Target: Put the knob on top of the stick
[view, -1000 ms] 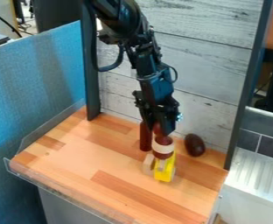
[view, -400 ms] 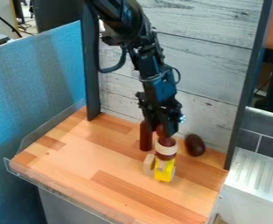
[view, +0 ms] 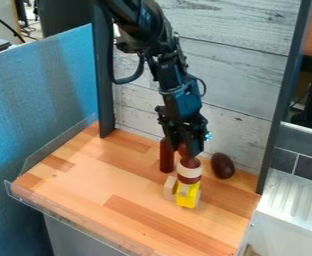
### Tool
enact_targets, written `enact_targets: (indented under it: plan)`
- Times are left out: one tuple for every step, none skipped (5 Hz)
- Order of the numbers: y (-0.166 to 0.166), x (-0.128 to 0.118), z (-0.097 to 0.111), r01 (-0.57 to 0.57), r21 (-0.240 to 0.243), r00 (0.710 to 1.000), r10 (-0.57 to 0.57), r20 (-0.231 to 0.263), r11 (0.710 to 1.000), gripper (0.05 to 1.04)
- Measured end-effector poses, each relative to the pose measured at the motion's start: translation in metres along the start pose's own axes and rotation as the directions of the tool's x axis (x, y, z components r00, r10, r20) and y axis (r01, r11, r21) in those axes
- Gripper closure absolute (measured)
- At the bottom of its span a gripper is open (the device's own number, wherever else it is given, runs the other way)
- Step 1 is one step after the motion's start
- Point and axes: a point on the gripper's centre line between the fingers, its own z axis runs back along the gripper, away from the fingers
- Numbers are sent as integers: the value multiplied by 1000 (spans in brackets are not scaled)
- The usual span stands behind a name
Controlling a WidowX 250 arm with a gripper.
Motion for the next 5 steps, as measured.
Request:
enact_targets:
  plan:
    - [1, 0, -1, -9, 3, 1000, 9, 1, 1000, 442]
    - [3, -1, -6, -14, 12, 1000, 14, -7, 1000, 145]
    - [4, -2, -9, -20, 22, 1000, 20, -1, 1000, 74]
    - [4, -3, -10, -23, 24, 1000, 23, 0, 999, 79]
    - [4, -4, -11, -30, 23, 1000, 30, 3, 999, 83]
